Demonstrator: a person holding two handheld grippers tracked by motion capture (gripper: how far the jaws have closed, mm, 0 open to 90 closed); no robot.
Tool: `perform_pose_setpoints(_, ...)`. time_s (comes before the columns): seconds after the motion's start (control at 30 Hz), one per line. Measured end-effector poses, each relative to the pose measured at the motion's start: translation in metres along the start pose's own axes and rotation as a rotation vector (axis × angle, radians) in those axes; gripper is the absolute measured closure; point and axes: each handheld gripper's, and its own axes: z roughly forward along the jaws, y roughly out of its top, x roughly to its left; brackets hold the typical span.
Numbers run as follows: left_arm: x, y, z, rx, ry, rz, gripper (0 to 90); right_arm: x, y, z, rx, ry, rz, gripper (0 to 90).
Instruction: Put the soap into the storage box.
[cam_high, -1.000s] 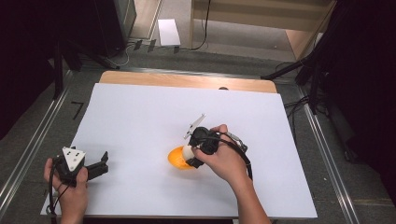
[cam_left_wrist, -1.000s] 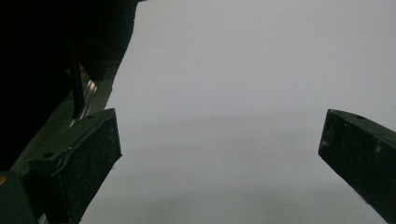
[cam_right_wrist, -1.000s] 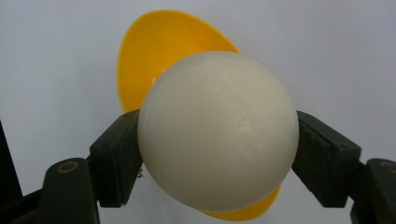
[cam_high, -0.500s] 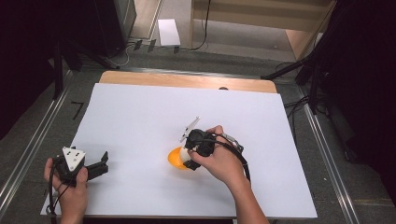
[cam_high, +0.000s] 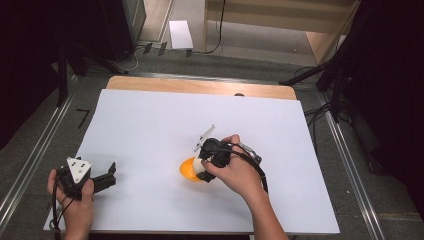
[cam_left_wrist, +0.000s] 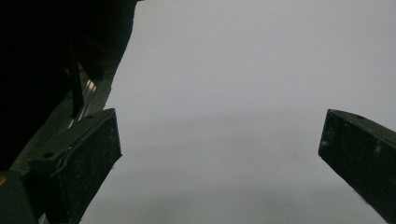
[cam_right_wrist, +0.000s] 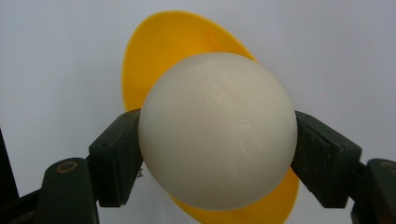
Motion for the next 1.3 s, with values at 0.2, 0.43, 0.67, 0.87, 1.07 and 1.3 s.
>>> perform_pose_setpoints(0.2,0.000,0.000,0.000,0.000,0.000,-0.001,0.0,0.000,0.000,0.000,-0.004,0.003,0.000,24.1)
perform_pose_setpoints(0.43,0.000,0.000,0.000,0.000,-0.001,-0.001,0.0,0.000,-0.001,0.001,-0.003,0.012,0.010,23.9)
perform_pose_setpoints(0.67,0.000,0.000,0.000,0.000,-0.001,-0.001,0.0,-0.001,-0.001,0.001,-0.009,0.018,0.010,23.6)
perform_pose_setpoints(0.87,0.000,0.000,0.000,0.000,-0.001,-0.001,0.0,-0.001,-0.002,-0.001,-0.009,0.022,0.016,22.4)
perform_pose_setpoints(1.07,0.000,0.000,0.000,0.001,-0.002,-0.002,0.0,-0.001,-0.003,-0.005,-0.036,0.024,0.017,22.5)
perform_pose_setpoints(1.3,0.000,0.001,0.002,0.017,0.001,0.007,0.0,-0.004,-0.009,-0.010,-0.054,0.013,0.030,22.5)
